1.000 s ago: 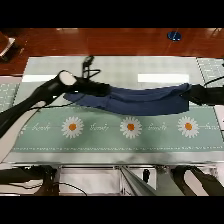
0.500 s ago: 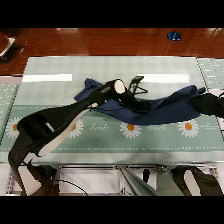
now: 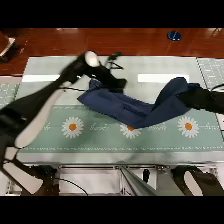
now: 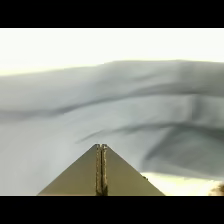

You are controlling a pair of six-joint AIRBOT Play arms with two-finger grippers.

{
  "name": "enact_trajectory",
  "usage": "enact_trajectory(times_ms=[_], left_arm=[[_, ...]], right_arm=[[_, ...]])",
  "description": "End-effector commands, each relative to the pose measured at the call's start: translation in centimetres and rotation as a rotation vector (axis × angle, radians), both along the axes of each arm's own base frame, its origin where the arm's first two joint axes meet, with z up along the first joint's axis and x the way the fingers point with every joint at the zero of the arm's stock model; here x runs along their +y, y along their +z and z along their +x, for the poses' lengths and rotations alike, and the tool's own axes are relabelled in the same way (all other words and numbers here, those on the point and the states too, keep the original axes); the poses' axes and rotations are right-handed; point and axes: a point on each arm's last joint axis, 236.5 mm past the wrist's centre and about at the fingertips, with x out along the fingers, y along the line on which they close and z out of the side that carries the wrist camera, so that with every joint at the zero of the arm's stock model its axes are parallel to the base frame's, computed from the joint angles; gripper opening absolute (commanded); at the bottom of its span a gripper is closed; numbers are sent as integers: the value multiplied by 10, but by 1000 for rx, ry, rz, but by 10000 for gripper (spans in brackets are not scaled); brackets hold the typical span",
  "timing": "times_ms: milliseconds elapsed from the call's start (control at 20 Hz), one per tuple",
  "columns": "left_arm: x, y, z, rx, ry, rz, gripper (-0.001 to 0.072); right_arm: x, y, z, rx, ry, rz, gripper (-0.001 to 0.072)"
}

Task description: Fold the shirts.

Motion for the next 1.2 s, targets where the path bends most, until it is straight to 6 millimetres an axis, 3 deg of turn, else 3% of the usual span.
enact_trajectory(times_ms=[0, 150, 300, 500, 700, 750, 800, 900, 950, 1050, 1150], left_arm=[[131, 38, 25, -107, 240, 61, 17], [207, 81, -6, -239, 422, 47, 16], [239, 101, -57, -342, 489, 52, 17], [240, 89, -106, -352, 511, 37, 17], [233, 62, -118, -276, 514, 16, 17], [233, 57, -117, -270, 518, 18, 17], [234, 53, -114, -268, 528, 19, 17], [237, 47, -107, -270, 548, 23, 17], [239, 45, -103, -272, 556, 25, 17], [241, 40, -96, -268, 571, 29, 17], [242, 35, -95, -259, 565, 35, 17]], right_arm=[[61, 3, 38, -33, 93, 62, 25], [132, -7, 84, -34, 172, 81, 25], [199, -45, 123, 42, 245, 88, 25], [263, -100, 152, 148, 297, 119, 25], [302, -144, 152, 249, 329, 145, 26], [308, -153, 151, 259, 336, 143, 111], [314, -159, 147, 275, 351, 144, 378], [314, -155, 136, 295, 412, 155, 410], [305, -146, 133, 319, 432, 163, 410], [262, -115, 133, 337, 466, 149, 409], [192, -82, 135, 275, 451, -12, 408]])
